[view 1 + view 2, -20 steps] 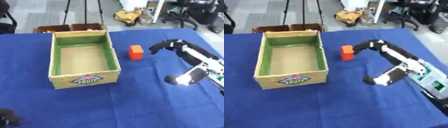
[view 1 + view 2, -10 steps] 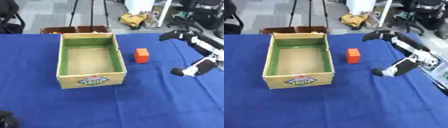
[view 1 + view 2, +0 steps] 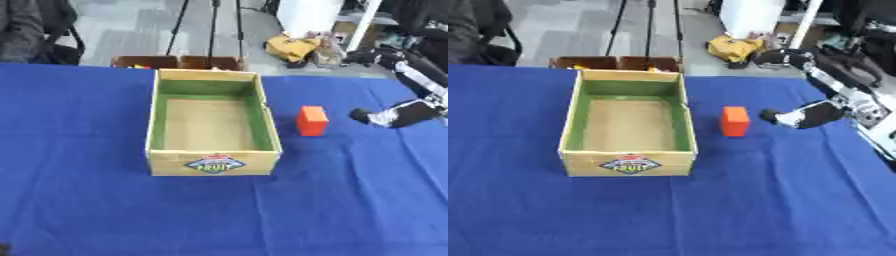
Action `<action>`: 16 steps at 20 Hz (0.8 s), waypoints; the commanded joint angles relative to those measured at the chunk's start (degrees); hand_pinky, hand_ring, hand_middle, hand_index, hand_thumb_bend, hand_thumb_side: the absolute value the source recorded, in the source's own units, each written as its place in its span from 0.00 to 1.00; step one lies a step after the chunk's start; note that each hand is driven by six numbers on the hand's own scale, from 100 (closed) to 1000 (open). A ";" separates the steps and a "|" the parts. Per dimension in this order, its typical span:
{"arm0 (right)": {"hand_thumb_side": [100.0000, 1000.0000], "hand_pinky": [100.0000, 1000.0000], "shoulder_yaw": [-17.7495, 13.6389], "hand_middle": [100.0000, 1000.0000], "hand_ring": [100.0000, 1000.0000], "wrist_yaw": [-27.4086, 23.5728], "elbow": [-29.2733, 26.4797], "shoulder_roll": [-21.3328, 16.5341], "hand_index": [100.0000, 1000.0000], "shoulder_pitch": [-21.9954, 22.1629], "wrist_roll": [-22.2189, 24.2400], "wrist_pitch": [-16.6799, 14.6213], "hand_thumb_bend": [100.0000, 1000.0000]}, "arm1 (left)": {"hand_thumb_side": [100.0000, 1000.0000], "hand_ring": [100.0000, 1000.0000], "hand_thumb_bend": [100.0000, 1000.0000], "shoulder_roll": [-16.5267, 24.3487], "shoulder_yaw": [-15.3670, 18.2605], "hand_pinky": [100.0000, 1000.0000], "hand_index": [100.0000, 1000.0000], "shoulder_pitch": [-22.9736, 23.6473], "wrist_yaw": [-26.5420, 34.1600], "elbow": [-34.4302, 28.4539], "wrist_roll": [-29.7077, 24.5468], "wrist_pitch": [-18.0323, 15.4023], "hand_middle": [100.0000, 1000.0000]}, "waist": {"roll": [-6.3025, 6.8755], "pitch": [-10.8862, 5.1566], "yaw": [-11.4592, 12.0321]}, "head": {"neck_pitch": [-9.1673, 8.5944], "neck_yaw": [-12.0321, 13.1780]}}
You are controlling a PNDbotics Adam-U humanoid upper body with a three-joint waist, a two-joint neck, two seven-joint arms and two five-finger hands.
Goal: Pick up objects on the table and place them in the box.
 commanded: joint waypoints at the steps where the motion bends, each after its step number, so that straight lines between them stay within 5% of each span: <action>1: 0.38 0.90 -0.99 0.80 0.94 1.57 3.92 -3.25 0.90 -1.39 -0.48 -0.49 0.45 | 1.00 0.58 0.30 1.72 0.23 0.58 0.68 -0.04 -0.13 -1.60 -0.11 -0.64 0.40 | 0.12 -0.46 0.98 | -0.79 -1.35; 9: 0.42 0.89 -0.60 0.79 0.93 3.72 10.03 -2.82 0.90 -3.96 -0.29 -1.62 0.46 | 1.00 0.58 0.28 1.86 0.15 0.59 0.68 0.55 -0.28 -2.38 -0.27 -1.60 0.39 | 0.27 1.32 5.29 | -0.75 -4.12; 16: 0.45 0.90 -0.06 0.78 0.93 5.25 12.61 -1.75 0.90 -5.77 0.26 -1.91 0.47 | 1.00 0.58 0.27 1.63 -0.14 0.59 0.68 0.36 -0.65 -2.50 -0.62 -1.87 0.39 | 0.42 2.69 6.44 | -0.51 -4.84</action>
